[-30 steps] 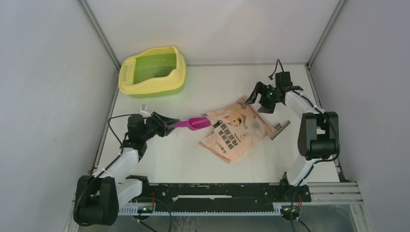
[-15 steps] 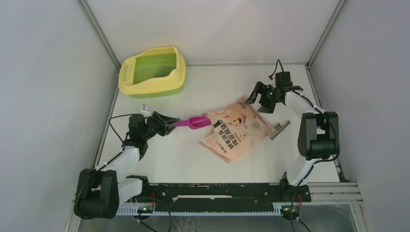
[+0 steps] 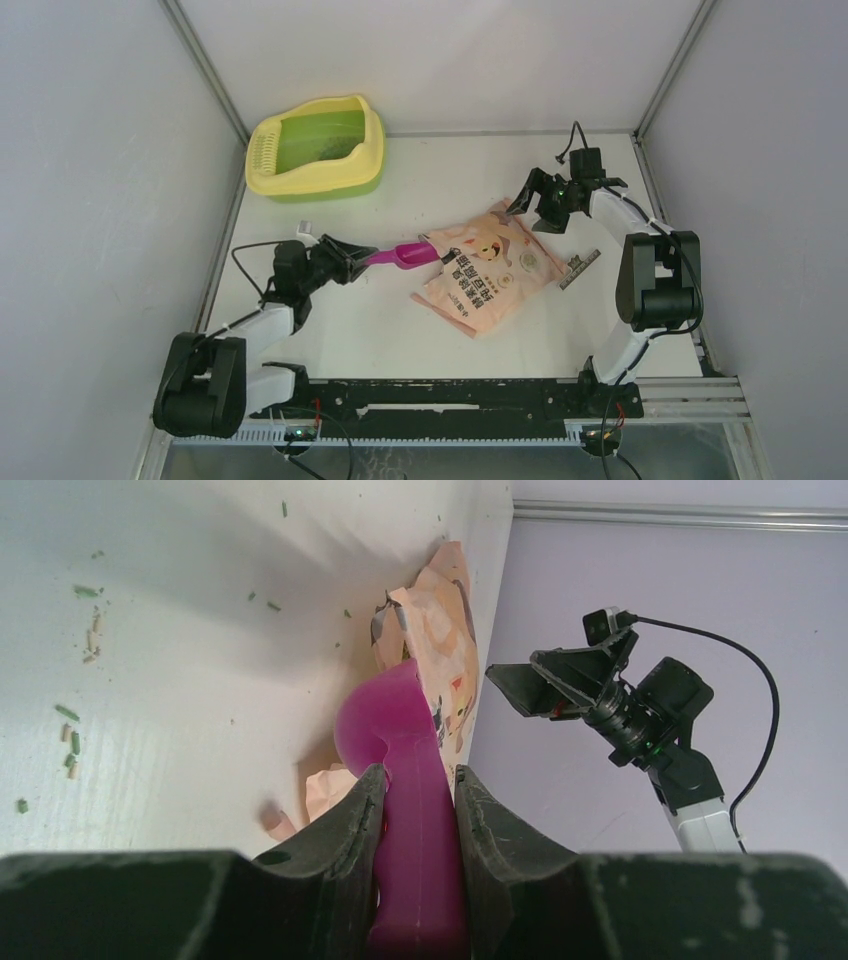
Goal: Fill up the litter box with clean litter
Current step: 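Scoop the cat litter from the cat litter bag.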
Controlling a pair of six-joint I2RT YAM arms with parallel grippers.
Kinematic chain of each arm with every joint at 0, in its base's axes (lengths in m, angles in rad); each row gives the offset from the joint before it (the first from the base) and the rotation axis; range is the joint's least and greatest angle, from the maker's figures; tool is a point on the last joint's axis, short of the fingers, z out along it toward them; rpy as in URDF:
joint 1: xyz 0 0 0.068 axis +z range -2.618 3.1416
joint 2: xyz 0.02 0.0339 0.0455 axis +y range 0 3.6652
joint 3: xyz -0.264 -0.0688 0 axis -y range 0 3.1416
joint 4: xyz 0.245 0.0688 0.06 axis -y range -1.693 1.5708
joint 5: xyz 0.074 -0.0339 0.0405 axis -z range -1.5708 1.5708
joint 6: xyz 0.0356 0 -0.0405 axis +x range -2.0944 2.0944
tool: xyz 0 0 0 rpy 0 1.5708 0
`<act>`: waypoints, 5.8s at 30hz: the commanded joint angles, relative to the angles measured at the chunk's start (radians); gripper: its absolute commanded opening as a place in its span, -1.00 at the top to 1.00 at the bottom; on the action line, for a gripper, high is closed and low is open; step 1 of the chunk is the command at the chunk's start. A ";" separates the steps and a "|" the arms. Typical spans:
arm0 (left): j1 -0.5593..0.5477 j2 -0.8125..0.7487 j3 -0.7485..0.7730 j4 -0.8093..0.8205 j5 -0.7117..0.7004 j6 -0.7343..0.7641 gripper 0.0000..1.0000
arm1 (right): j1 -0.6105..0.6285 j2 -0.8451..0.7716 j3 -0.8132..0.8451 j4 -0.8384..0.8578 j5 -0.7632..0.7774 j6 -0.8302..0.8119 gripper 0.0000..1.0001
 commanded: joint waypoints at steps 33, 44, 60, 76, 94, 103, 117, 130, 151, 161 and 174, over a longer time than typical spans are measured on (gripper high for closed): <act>-0.428 0.464 0.464 -0.049 -0.303 0.042 0.98 | -0.073 0.136 0.029 0.041 0.123 0.022 -0.89; -0.485 0.629 0.479 0.206 -0.267 -0.034 0.97 | -0.065 0.142 0.026 0.056 0.098 0.027 -0.89; -0.493 0.912 0.435 0.899 -0.223 -0.232 0.93 | -0.048 0.129 0.016 0.060 0.076 0.031 -0.89; -0.342 0.686 0.159 0.962 -0.093 -0.240 0.93 | -0.056 0.062 0.015 0.045 0.058 0.026 -0.89; -0.133 0.548 -0.132 0.965 0.006 -0.134 0.94 | -0.044 0.053 0.015 0.042 0.052 0.018 -0.89; -0.056 0.505 -0.175 0.965 0.035 -0.126 0.94 | -0.033 0.067 0.016 0.048 0.065 0.024 -0.89; -0.216 0.649 -0.037 0.961 -0.072 -0.188 0.93 | -0.121 0.081 0.026 0.048 0.091 0.040 -0.89; -0.388 0.690 0.208 0.664 -0.249 -0.115 0.94 | -0.094 0.108 0.026 0.055 0.131 0.042 -0.85; -0.540 0.843 0.525 0.470 -0.428 -0.098 0.95 | -0.036 0.138 -0.001 0.072 0.135 0.047 -0.84; -0.585 0.943 0.591 0.606 -0.398 -0.157 0.93 | -0.009 0.138 -0.002 0.092 0.110 0.060 -0.84; -0.592 1.045 0.597 0.964 -0.313 -0.300 0.92 | 0.009 0.139 -0.002 0.087 0.104 0.054 -0.85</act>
